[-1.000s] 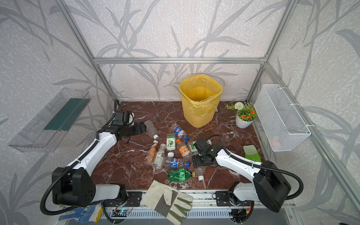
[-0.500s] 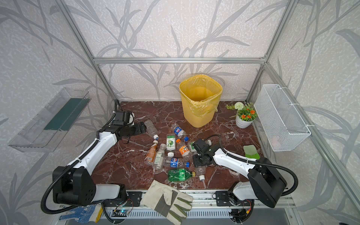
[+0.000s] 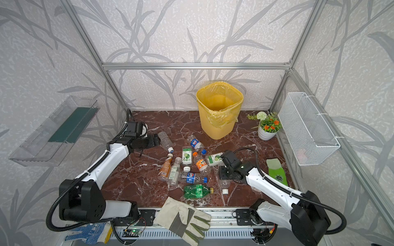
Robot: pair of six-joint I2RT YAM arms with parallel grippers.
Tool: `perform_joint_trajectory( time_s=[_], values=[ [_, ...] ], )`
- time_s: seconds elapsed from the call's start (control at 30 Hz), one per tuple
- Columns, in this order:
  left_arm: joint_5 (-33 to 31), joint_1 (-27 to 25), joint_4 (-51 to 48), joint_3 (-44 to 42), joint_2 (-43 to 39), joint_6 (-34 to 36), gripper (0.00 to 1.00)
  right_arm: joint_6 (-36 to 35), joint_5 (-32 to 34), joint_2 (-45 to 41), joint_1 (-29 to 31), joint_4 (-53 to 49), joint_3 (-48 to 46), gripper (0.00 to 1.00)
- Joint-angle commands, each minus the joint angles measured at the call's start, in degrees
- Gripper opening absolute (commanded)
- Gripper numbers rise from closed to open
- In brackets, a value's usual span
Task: Throw the plastic bottles in the bin
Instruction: 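Grasp the clear ribbed bottle with the right gripper and lift it, then carry the ribbed bottle over the yellow bin and open the right gripper, then grasp the clear bottle near the trowel with the left gripper while the right arm withdraws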
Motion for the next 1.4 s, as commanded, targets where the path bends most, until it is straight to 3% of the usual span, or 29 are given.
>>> perform_joint_trajectory(
  time_s=[0.0,0.13,0.27,0.4,0.5,0.63,0.73,0.77,0.83,0.87,0.9,0.93,1.03,1.1,1.37],
  values=[
    [0.0,0.3,-1.1,1.3,0.2,0.4,0.94,3.6,1.0,-9.3,-6.9,-0.2,-3.5,0.51],
    [0.0,0.4,-1.1,1.2,0.5,0.4,0.94,4.4,-5.4,-18.8,-22.5,-0.6,-6.2,0.52],
    [0.3,0.4,-0.9,1.2,0.9,0.1,0.94,6.3,-13.3,-20.7,-35.1,2.5,-10.4,0.52],
    [-0.2,0.3,-1.2,1.2,1.4,0.1,0.94,8.5,-21.5,-14.3,-40.8,12.6,-13.8,0.52],
    [-0.7,0.3,-1.1,1.2,1.2,0.1,0.94,6.6,-20.8,-11.2,-41.0,16.5,-9.5,0.52],
    [-0.4,0.3,-0.6,1.3,1.5,-0.4,0.94,11.7,-21.5,-6.2,-40.8,26.8,4.0,0.52],
    [0.6,0.3,-0.1,1.3,1.9,-1.2,0.94,19.8,-26.7,3.1,-39.0,35.3,23.5,0.51],
    [0.8,0.4,0.0,1.2,1.9,-1.5,0.94,21.4,-28.2,7.3,-37.8,36.4,32.2,0.56],
    [0.7,0.4,0.4,0.9,1.7,-2.2,0.94,21.7,-31.7,15.1,-36.2,34.5,46.6,0.76],
    [0.7,0.4,0.7,0.7,1.5,-2.6,0.94,20.9,-33.0,18.5,-35.9,32.6,51.4,0.93],
    [0.7,0.4,1.0,0.3,1.3,-3.0,0.94,19.7,-32.9,21.2,-35.6,31.0,54.6,0.99],
    [0.7,0.4,1.4,0.0,1.1,-3.3,0.94,18.9,-32.7,22.8,-35.6,28.8,55.8,0.99],
    [0.2,0.3,1.8,-0.4,1.7,-4.5,0.95,18.4,-34.6,22.9,-35.7,31.1,48.1,0.99],
    [0.5,0.3,1.8,-0.7,2.2,-5.8,0.95,15.2,-32.2,19.9,-36.4,29.7,40.6,0.99],
    [1.3,0.0,5.9,-3.4,2.2,-11.3,0.97,6.5,-29.2,7.4,-43.0,23.5,25.1,0.99]
  ],
)
